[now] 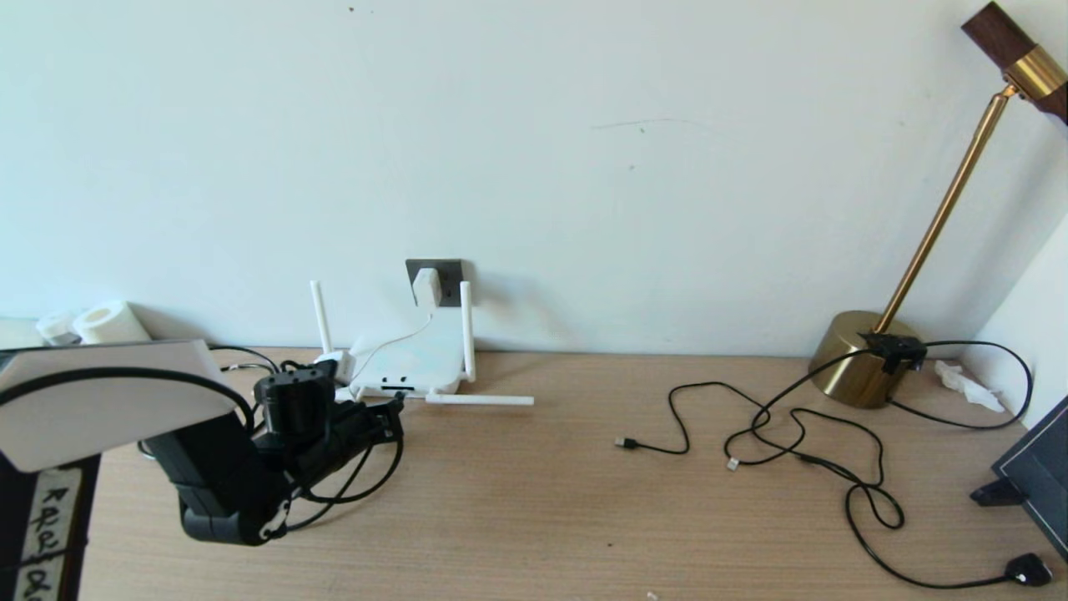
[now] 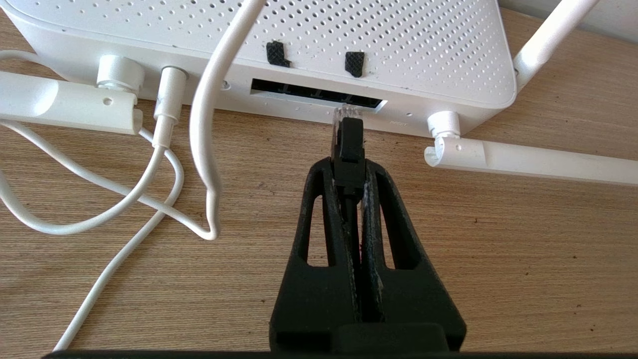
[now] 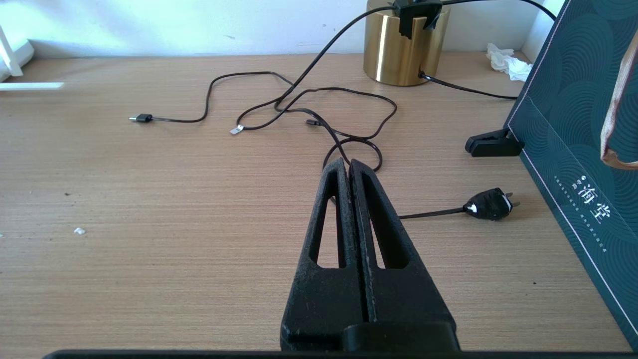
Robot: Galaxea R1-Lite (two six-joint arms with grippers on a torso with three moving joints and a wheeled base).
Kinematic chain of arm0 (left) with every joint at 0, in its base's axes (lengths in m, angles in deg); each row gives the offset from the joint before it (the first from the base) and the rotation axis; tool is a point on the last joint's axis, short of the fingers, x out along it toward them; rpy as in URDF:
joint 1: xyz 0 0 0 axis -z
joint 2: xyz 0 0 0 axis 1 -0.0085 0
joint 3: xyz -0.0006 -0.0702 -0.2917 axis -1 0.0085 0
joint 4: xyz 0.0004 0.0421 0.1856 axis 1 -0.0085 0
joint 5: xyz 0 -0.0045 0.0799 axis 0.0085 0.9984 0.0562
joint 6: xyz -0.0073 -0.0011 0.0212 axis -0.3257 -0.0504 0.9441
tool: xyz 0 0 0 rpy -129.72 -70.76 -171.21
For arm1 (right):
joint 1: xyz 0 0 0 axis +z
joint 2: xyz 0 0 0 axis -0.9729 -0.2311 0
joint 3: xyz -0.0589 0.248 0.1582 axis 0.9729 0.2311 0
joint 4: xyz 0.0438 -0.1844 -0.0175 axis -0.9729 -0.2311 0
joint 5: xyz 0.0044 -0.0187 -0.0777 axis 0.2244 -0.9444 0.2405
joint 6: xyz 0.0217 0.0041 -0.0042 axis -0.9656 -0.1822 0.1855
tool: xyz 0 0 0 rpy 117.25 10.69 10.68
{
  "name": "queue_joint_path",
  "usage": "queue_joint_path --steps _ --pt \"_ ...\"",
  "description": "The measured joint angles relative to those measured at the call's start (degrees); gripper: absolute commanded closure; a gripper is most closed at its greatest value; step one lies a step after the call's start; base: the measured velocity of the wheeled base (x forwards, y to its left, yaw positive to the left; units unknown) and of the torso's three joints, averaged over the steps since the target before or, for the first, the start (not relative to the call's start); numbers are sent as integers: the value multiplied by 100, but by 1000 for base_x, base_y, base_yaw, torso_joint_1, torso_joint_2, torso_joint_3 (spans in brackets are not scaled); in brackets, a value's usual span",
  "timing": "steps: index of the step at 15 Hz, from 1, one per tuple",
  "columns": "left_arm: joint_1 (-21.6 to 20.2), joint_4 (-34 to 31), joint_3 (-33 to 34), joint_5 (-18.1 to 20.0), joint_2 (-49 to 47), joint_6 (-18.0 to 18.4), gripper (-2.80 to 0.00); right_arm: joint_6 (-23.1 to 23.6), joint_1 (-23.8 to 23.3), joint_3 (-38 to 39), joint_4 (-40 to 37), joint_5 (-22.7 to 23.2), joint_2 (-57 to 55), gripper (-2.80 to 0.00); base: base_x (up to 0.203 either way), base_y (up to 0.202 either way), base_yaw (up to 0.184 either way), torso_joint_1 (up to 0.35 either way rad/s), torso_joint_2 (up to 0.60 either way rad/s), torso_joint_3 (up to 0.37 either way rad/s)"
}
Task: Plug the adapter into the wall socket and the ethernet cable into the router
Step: Plug cable into router interface
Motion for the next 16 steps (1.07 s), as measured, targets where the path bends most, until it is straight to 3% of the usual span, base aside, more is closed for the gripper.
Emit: queue_joint_path --steps 16 --pt "-27 2 -33 0 8 6 0 0 0 0 0 2 0 0 0 0 0 0 0 0"
